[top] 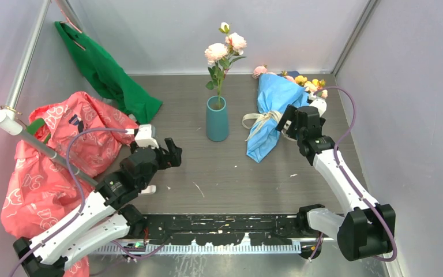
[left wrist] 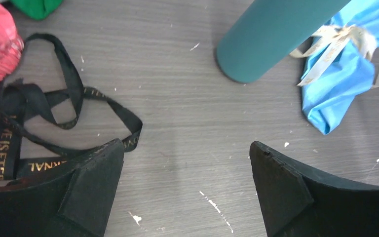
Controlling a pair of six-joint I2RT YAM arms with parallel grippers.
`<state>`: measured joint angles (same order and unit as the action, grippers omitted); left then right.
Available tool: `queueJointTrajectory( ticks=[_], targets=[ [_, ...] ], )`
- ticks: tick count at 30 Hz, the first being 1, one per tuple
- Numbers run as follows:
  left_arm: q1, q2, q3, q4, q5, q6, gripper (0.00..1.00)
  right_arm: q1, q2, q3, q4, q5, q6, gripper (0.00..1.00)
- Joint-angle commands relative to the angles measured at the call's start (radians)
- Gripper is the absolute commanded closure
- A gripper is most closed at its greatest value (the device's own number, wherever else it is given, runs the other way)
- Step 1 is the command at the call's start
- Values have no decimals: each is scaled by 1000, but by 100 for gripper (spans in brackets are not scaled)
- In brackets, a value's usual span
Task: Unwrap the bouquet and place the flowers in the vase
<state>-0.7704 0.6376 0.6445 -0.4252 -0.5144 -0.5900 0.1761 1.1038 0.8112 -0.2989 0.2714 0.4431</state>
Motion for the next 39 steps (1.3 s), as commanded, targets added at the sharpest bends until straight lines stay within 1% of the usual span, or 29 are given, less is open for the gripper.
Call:
queueJointTrajectory(
  ticks=[1, 5, 9, 11, 12, 13, 14, 15, 16, 17, 18, 19, 20, 21, 22, 23, 24, 29, 30, 31, 35, 39],
  targets=[
    [-1, -29, -43, 51, -18, -39, 1, 6, -21, -12, 47, -4, 23, 0],
    [-1, -37, -110, 128, -24, -20, 0, 7, 0, -41, 91, -99, 82, 0],
    [-1, 27, -106, 115, -55, -30, 0, 28, 10, -67, 157, -202, 149, 0],
    [-1, 51, -93, 106, -62, -54, 0, 49, 21, -66, 177, -236, 174, 6],
    [0, 56, -92, 107, -58, -64, 0, 65, 27, -69, 189, -248, 187, 13],
    [1, 57, -95, 116, -50, -73, 0, 87, 34, -70, 201, -254, 199, 24],
    [4, 56, -100, 128, -37, -78, 1, 109, 43, -77, 213, -254, 209, 38],
    [10, 56, -109, 141, -21, -91, 3, 138, 53, -88, 228, -248, 218, 50],
    [20, 58, -118, 154, 3, -100, 6, 167, 63, -97, 240, -232, 227, 59],
    [30, 62, -129, 167, 29, -112, 10, 194, 78, -107, 252, -217, 233, 71],
    [41, 67, -142, 183, 54, -124, 19, 220, 103, -116, 267, -203, 238, 85],
    [51, 74, -156, 199, 76, -143, 31, 237, 122, -124, 282, -199, 247, 95],
    [55, 81, -175, 224, 96, -158, 46, 255, 146, -134, 291, -199, 257, 99],
    [55, 89, -196, 269, 114, -168, 61, 271, 171, -140, 332, -199, 266, 99],
    [56, 102, -215, 286, 123, -187, 80, 284, 195, -146, 355, -200, 274, 99],
    [56, 115, -230, 309, 126, -208, 96, 295, 222, -149, 380, -206, 282, 99],
    [56, 128, -244, 332, 133, -220, 100, 302, 246, -150, 401, -213, 292, 99],
    [65, 205, -321, 546, 217, -238, 100, 313, 365, -153, 532, -254, 333, 99],
    [71, 229, -328, 588, 239, -240, 100, 312, 392, -156, 587, -258, 345, 99],
    [78, 260, -334, 636, 274, -236, 100, 311, 422, -159, 633, -303, 358, 99],
    [139, 452, -314, 799, 428, -232, 100, 312, 569, -119, 748, -381, 401, 99],
    [195, 629, -320, 992, 535, -287, 100, 311, 739, -77, 879, -447, 475, 99]
  ],
)
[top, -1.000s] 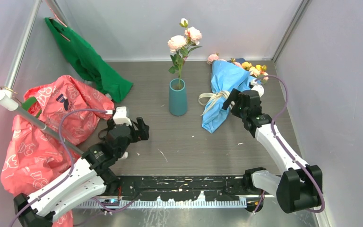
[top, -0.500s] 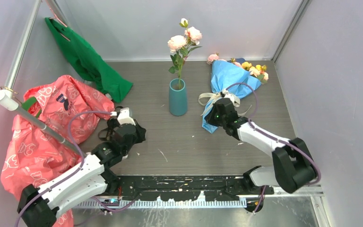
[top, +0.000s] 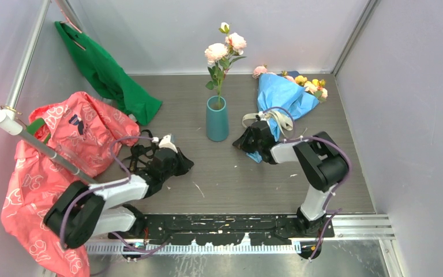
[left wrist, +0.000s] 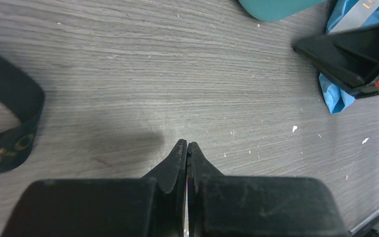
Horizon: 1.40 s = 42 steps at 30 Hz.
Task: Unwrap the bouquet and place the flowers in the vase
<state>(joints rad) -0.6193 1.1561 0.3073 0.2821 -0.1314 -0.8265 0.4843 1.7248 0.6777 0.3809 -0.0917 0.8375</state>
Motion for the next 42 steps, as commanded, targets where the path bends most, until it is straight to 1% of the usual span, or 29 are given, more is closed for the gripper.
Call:
queueJointTrajectory(
  ticks=[1, 3, 5, 12, 20, 28, 31, 37, 42],
  targets=[
    [52, 150, 19, 323, 169, -65, 100, 3, 149, 60, 239, -98, 100, 99],
    [61, 212, 25, 383, 188, -81, 100, 3, 198, 67, 303, -123, 133, 99],
    [61, 228, 32, 388, 183, -82, 100, 3, 222, 76, 314, -123, 140, 99],
    [63, 190, 62, 297, 141, -48, 100, 3, 219, 101, 243, -82, 86, 99],
    [63, 168, 52, 273, 139, -40, 100, 3, 299, 167, 230, -89, 77, 99],
    [63, 129, 51, 226, 139, -20, 100, 3, 349, 285, 160, -107, 60, 99],
    [63, 111, 52, 196, 94, -10, 100, 3, 369, 342, 120, -111, 45, 99],
    [65, 82, 55, 156, 81, 11, 100, 1, 430, 459, 39, -115, 6, 99],
    [72, 62, 53, 128, 71, 18, 100, 0, 488, 545, 24, -141, 14, 99]
  ],
)
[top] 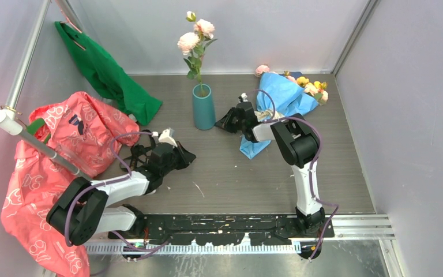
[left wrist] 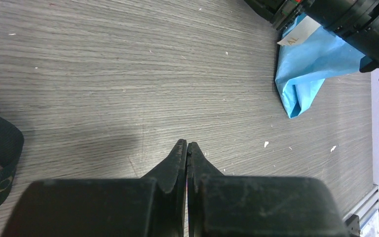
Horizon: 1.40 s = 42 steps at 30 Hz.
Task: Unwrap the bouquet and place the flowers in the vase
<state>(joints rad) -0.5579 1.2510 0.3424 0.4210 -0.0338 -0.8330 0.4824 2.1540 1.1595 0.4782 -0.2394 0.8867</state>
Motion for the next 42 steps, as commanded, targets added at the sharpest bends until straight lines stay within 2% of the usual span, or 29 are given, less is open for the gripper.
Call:
queueJointTrajectory(
  ticks=[1, 10, 19, 25, 42],
  targets=[
    [11, -35, 19, -17, -27, 26, 100, 2, 71, 80, -78, 2, -34, 99],
    [20, -34, 25, -49, -31, 22, 100, -4, 132, 174, -117, -6, -31, 99],
    [23, -89, 11, -45, 7, -45, 100, 24, 50, -16, -4, 23, 29, 99],
    [22, -195, 13, -124, -11, -51, 100, 59, 46, -37, 18, 29, 49, 99],
    [23, -356, -2, -276, -59, -12, 100, 74, 121, 167, -128, 55, -25, 99]
  ],
)
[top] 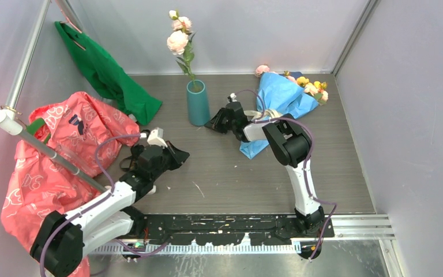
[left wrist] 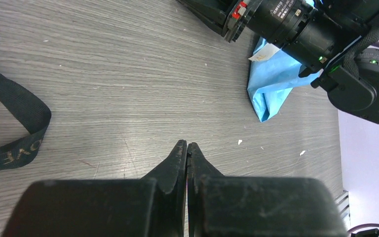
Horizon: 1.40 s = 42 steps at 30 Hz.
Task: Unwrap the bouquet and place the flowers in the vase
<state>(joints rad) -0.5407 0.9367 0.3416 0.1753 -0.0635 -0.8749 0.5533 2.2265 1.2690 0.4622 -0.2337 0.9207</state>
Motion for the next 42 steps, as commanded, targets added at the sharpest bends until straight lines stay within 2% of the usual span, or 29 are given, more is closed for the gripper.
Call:
queueJointTrajectory(
  ticks=[1, 10, 24, 31, 37, 42],
  targets=[
    [5, -49, -4, -38, -32, 32, 100, 2, 56, 70, -119, 50, -60, 99],
    [5, -77, -2, -57, -42, 50, 100, -19, 146, 209, -202, 45, -92, 99],
    [7, 30, 16, -5, -22, 57, 100, -48, 283, 466, -327, 20, -119, 99],
    [7, 74, 29, 13, -18, 59, 100, -49, 346, 562, -335, -16, -74, 99],
    [8, 96, 36, 23, -16, 63, 100, -51, 315, 525, -316, 1, -77, 99],
    [5, 141, 78, 7, 16, 106, 100, -79, 191, 372, -260, 47, -78, 99]
  ],
)
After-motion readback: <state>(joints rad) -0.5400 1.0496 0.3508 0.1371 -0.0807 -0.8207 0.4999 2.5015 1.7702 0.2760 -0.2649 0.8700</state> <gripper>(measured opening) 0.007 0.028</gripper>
